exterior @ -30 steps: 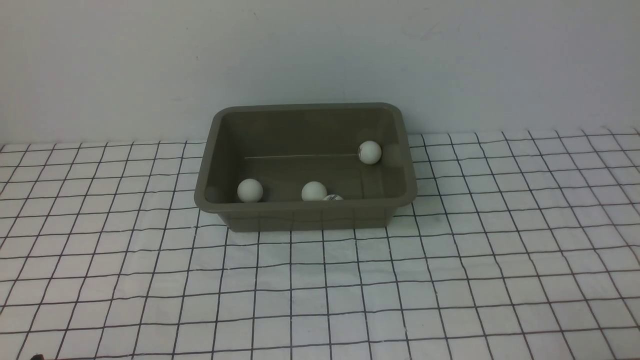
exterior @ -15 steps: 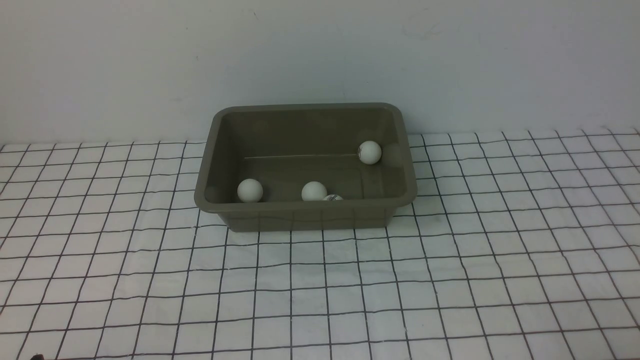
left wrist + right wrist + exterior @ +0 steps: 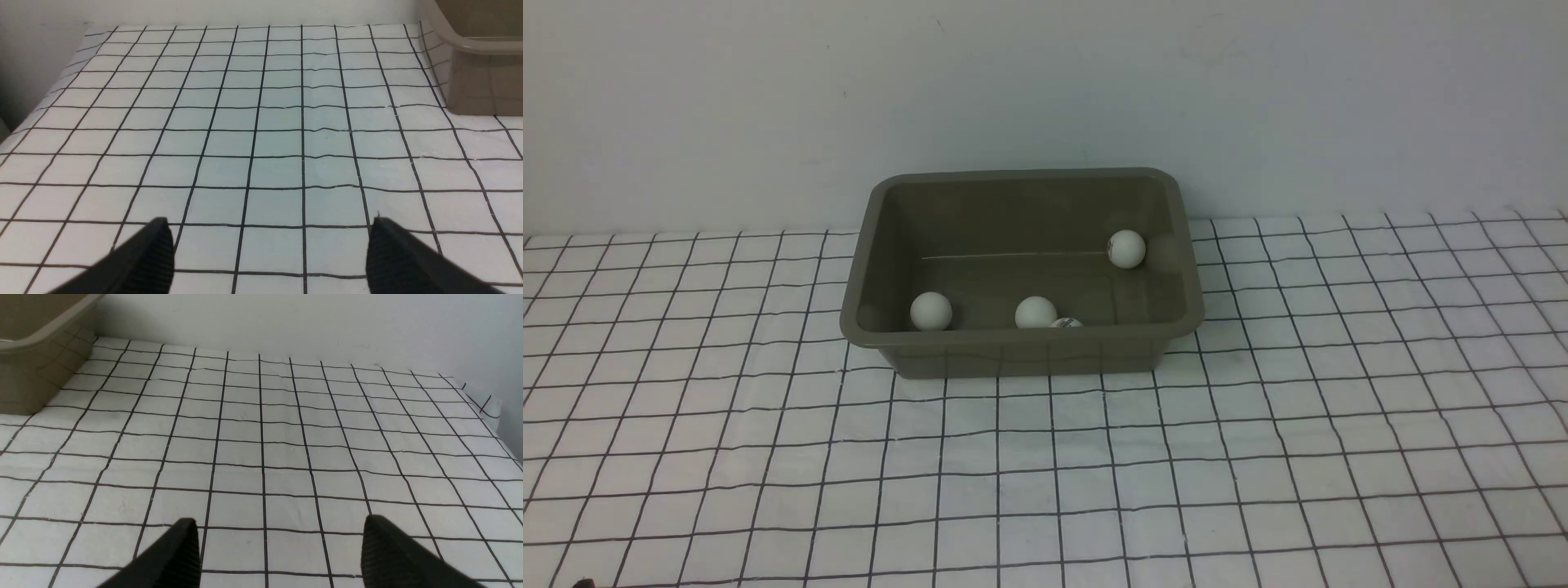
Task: Put the table tennis balls into the box on the white checkered tablecloth.
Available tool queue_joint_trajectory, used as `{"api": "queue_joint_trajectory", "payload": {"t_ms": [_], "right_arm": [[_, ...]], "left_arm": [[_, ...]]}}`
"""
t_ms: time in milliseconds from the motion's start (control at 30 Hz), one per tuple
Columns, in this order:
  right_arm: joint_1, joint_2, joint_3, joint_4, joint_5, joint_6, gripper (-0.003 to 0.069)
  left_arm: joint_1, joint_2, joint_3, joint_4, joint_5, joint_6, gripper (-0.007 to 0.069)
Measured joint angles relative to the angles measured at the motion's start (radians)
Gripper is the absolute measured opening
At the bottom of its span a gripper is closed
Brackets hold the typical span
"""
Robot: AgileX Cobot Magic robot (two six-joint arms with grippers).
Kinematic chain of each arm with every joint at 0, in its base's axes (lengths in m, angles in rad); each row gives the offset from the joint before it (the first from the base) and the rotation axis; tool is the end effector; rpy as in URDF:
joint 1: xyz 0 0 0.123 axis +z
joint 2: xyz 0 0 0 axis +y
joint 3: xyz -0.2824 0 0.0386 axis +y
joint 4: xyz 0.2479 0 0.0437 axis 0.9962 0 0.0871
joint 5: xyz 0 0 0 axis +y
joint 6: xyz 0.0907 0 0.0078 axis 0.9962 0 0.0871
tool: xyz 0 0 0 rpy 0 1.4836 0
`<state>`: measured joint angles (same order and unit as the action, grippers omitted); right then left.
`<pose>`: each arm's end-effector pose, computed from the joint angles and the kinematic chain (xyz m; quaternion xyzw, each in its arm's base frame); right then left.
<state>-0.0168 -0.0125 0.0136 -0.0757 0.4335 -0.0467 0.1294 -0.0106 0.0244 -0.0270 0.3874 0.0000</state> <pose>0.0506 -0.0038 0.1705 -0.0312 0.8177 -0.0509 0.5725 0.0519 0.0058 0.1707 -0.0594 0.8067 0.0266 0.5873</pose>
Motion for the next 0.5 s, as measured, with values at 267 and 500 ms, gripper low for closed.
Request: {"api": "queue_joint_trajectory", "payload": {"t_ms": [267,500], "right_arm": [[0.0,0.0,0.0,0.0,0.0,0.0,0.0483],[0.0,0.0,0.0,0.0,0.0,0.0,0.0483]], "left_arm": [[-0.055,0.0,0.0,0.0,0.0,0.0,0.0573],[-0.058,0.0,0.0,0.0,0.0,0.0,0.0573]]}}
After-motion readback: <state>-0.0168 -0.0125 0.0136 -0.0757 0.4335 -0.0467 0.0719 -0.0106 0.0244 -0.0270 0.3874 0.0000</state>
